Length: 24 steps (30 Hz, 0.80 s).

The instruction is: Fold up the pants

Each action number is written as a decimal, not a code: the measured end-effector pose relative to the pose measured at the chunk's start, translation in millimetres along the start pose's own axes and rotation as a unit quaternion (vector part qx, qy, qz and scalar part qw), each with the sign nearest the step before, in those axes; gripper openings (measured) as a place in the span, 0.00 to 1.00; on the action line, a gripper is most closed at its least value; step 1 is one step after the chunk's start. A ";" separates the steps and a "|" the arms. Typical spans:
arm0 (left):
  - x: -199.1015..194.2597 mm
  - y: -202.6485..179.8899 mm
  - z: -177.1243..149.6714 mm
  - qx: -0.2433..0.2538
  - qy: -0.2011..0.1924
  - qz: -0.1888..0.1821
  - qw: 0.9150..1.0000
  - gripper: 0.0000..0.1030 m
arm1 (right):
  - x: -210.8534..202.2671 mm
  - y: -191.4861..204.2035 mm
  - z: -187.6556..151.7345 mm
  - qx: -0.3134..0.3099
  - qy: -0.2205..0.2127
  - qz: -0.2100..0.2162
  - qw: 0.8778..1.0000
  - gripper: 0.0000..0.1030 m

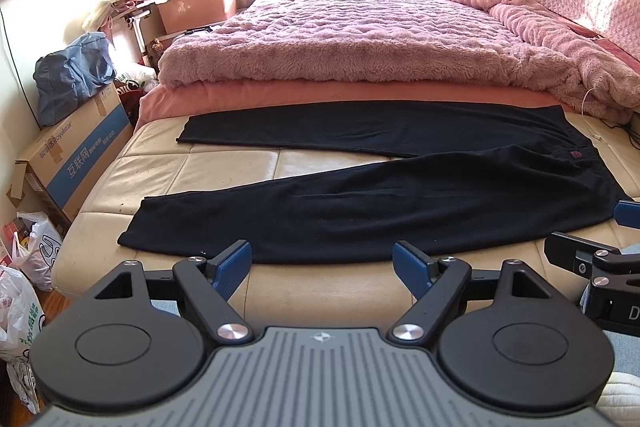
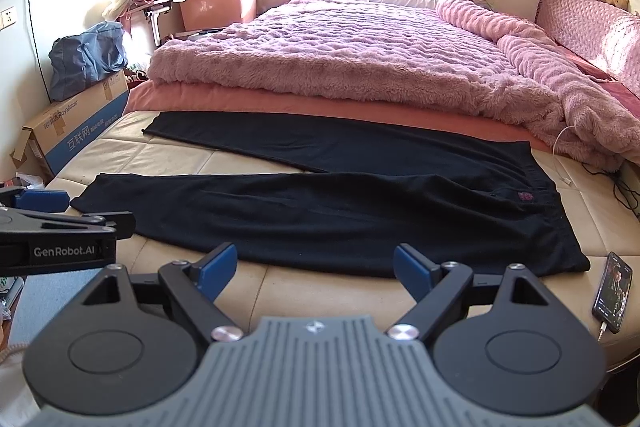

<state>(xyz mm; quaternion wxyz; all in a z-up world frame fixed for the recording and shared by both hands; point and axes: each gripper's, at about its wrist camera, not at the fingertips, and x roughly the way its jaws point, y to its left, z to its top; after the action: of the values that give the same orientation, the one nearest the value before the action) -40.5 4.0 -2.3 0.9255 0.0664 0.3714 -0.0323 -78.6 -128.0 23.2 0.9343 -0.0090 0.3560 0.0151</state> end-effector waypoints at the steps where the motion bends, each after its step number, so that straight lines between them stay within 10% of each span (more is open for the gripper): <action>1: 0.1 0.2 0.1 0.000 0.000 0.000 1.000 0.91 | -0.1 0.0 -0.1 0.000 0.000 0.000 1.000 0.80; 24: -1.5 -2.7 -2.8 -0.002 0.002 -0.004 1.000 0.91 | 0.0 0.3 -3.4 -0.001 -0.002 0.002 1.000 0.80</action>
<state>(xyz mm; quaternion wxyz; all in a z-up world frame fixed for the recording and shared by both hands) -43.8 1.8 -3.4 0.9249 0.0632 0.3732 -0.0351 -80.8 -127.7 20.6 0.9349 -0.0093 0.3543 0.0177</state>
